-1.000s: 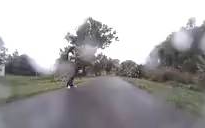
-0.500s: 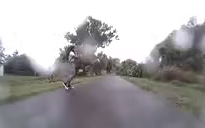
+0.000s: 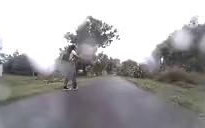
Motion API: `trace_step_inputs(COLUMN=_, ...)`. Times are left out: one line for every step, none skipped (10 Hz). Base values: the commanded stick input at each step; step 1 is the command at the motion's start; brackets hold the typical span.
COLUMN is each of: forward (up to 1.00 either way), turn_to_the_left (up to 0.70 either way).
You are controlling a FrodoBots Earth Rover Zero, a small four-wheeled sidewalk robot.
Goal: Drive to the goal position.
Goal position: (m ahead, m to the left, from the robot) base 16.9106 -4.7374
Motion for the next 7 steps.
trace_step_inputs(forward=0.70, turn_to_the_left=0.00)
trace_step_inputs(forward=0.70, turn_to_the_left=0.00)
trace_step_inputs(forward=0.70, turn_to_the_left=0.00)
trace_step_inputs(forward=0.70, turn_to_the_left=0.00)
trace_step_inputs(forward=0.70, turn_to_the_left=0.00)
trace_step_inputs(forward=0.70, turn_to_the_left=0.00)
trace_step_inputs(forward=0.70, turn_to_the_left=0.00)
